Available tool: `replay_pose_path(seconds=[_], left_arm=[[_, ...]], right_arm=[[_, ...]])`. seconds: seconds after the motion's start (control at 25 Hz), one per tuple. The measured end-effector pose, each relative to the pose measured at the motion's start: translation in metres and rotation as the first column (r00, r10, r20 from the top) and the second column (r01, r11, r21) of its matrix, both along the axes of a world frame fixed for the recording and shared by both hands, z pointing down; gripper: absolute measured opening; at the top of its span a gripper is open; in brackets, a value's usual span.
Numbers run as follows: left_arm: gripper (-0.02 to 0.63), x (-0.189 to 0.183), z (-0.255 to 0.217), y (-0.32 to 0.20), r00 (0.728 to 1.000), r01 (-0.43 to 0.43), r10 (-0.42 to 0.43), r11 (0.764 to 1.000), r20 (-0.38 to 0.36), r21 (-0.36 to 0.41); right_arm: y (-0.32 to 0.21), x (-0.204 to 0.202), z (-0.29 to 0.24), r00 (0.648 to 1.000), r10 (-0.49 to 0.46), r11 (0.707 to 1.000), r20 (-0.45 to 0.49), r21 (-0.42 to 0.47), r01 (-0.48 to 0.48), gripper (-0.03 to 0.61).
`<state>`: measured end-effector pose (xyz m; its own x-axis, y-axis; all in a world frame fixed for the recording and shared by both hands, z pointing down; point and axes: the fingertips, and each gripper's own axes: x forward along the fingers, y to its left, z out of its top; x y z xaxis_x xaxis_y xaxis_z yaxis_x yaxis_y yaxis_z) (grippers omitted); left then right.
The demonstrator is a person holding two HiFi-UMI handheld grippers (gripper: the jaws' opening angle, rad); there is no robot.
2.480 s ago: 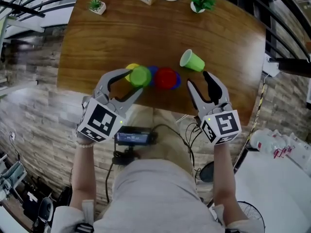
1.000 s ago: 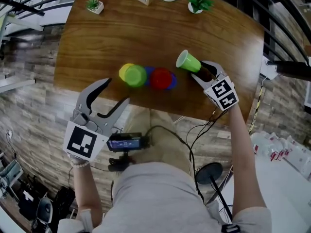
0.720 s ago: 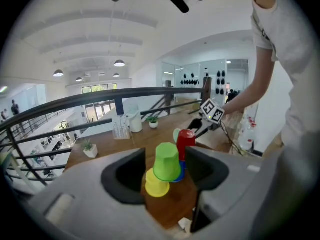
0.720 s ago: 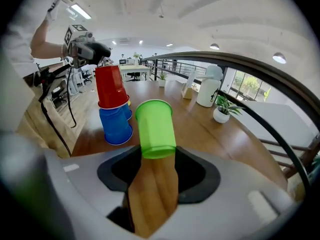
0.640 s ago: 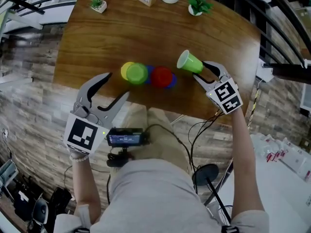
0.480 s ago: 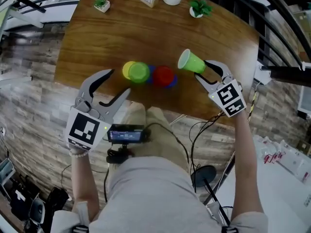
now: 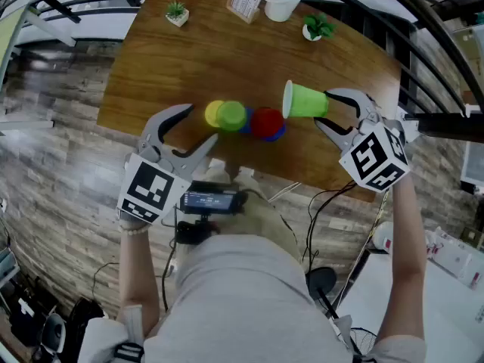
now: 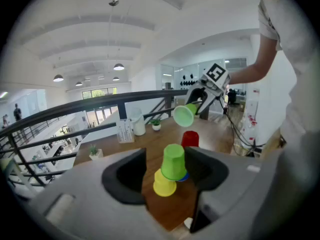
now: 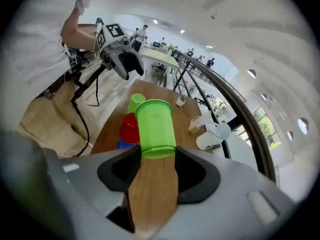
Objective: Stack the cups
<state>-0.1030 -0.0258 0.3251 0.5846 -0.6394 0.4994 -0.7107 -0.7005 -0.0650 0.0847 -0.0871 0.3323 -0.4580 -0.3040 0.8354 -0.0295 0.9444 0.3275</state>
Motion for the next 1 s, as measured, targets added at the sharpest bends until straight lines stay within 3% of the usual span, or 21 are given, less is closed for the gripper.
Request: replay_pose_path(seconds=[0.2,0.4,0.52,0.72,0.8,1.0], left_arm=[[0.238,-0.004,-0.009,-0.001,1.0,-0.005,0.006,1.0,-0.006,0.019],[0.236,-0.009,-0.014,-0.001,1.0,-0.014,0.014,0.999,0.005,0.036],[0.236,-0.011,-0.018,0.0,1.0,-0.011,0.011,0.999,0.004,0.046],[0.236,-0.02,-0.017,0.0,1.0,0.001,-0.001,0.999,-0.002,0.053],[0.238,-0.025,-0.016,-0.003,1.0,0.005,-0.004,0.999,-0.007,0.051],[0.236,-0.031,-0.017,-0.003,1.0,0.009,-0.009,0.999,-0.016,0.052]], right_arm=[[0.003,-0.018,-0.026,0.98,-0.128,0.987,-0.154,0.075,0.141,0.213],[0.004,-0.038,-0.041,0.923,-0.23,0.946,-0.308,0.15,0.286,0.213],[0.007,-0.049,-0.045,0.868,-0.292,0.905,-0.401,0.176,0.386,0.213],[0.014,-0.069,-0.043,0.731,-0.37,0.8,-0.574,0.203,0.565,0.213],[0.014,-0.078,-0.041,0.686,-0.384,0.772,-0.618,0.192,0.606,0.213],[0.018,-0.095,-0.037,0.618,-0.4,0.704,-0.676,0.205,0.68,0.213]])
